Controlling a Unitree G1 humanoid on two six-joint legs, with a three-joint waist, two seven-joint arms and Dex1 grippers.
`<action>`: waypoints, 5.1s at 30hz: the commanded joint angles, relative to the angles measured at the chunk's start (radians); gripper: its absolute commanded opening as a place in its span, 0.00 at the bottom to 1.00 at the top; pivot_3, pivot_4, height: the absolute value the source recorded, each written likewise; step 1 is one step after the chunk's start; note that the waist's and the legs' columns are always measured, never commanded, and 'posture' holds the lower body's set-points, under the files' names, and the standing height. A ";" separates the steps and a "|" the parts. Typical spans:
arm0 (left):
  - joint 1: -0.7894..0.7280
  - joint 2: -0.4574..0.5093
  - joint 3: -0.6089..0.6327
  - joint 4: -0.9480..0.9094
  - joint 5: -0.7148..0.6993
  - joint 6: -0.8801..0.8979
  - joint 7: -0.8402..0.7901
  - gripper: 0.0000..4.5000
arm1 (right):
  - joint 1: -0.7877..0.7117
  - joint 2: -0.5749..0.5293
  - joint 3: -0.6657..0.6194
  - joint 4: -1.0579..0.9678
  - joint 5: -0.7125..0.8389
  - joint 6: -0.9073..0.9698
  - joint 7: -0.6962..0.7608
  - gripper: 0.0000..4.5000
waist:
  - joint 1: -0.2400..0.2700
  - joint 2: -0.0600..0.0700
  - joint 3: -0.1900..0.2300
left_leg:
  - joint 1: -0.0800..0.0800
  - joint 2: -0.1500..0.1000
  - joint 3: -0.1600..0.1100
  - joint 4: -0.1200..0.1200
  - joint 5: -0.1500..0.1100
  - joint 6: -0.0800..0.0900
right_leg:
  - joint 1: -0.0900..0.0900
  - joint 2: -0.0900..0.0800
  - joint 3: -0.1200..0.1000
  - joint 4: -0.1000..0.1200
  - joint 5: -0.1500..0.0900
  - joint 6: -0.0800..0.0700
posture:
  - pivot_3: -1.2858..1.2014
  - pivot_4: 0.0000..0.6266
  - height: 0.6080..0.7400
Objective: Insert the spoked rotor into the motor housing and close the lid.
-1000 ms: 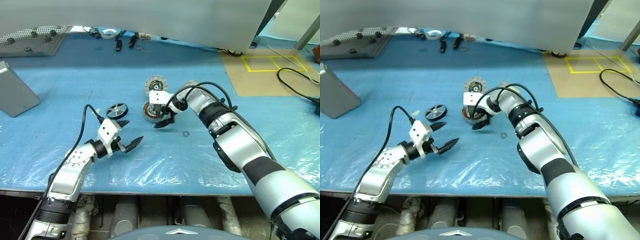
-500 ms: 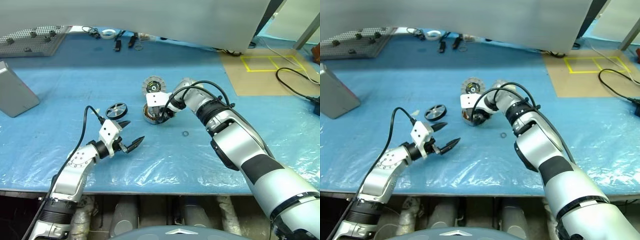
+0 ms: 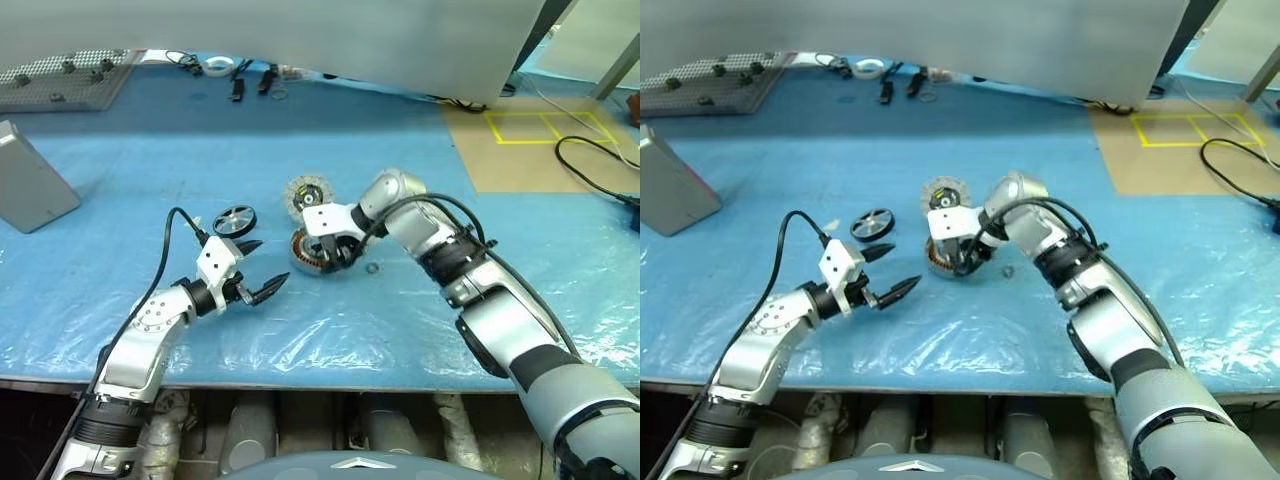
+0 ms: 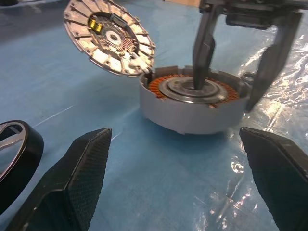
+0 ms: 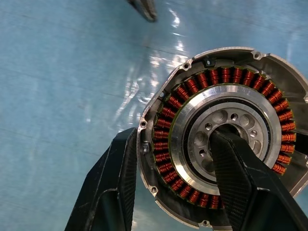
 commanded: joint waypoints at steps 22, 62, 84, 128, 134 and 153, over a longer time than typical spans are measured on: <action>0.091 0.021 0.000 -0.143 -0.014 0.044 0.008 1.00 | 0.134 -0.047 0.204 -0.165 0.081 0.234 0.027 0.45 | -0.001 -0.003 -0.002 | 0.034 0.000 0.001 -0.018 0.001 -0.003 | 0.035 0.001 0.000 -0.019 0.000 0.000 | 0.52 0.24 1.00; 0.027 0.017 -0.016 -0.078 -0.012 0.032 -0.026 1.00 | -0.122 -0.040 0.089 -0.247 0.307 0.403 0.087 0.78 | -0.002 -0.004 -0.003 | 0.021 0.010 0.002 -0.025 0.003 -0.016 | 0.017 0.015 0.003 -0.019 0.001 -0.002 | 0.52 0.24 1.00; -0.018 0.061 0.006 -0.079 -0.047 0.060 -0.076 1.00 | 0.493 -0.100 -0.712 -0.615 0.808 0.619 -0.433 0.78 | 0.015 -0.003 -0.001 | 0.025 0.010 0.002 -0.027 0.003 -0.017 | 0.021 0.015 0.002 -0.022 -0.001 -0.006 | 0.52 0.24 1.00; -0.009 0.120 0.012 -0.114 -0.054 0.091 -0.103 1.00 | 0.849 -0.084 -0.455 -0.273 0.483 -0.251 -0.757 0.78 | 0.001 -0.001 0.000 | 0.032 0.009 0.002 -0.038 0.005 -0.018 | 0.029 0.015 0.001 -0.035 -0.001 -0.005 | 0.52 0.24 1.00; 0.004 0.122 0.007 -0.123 -0.054 0.089 -0.109 1.00 | 0.843 -0.081 -0.435 -0.237 0.474 -0.299 -0.749 0.78 | 0.001 -0.002 0.000 | 0.036 0.009 0.002 -0.038 0.005 -0.018 | 0.033 0.015 0.001 -0.035 -0.001 -0.006 | 0.52 0.24 1.00; 0.022 0.114 -0.002 -0.121 -0.048 0.079 -0.114 1.00 | 0.845 -0.126 -0.428 -0.285 0.498 -0.231 -0.735 0.67 | 0.004 -0.001 0.000 | 0.038 0.009 0.002 -0.038 0.005 -0.017 | 0.036 0.015 0.001 -0.037 -0.001 -0.006 | 0.52 0.24 1.00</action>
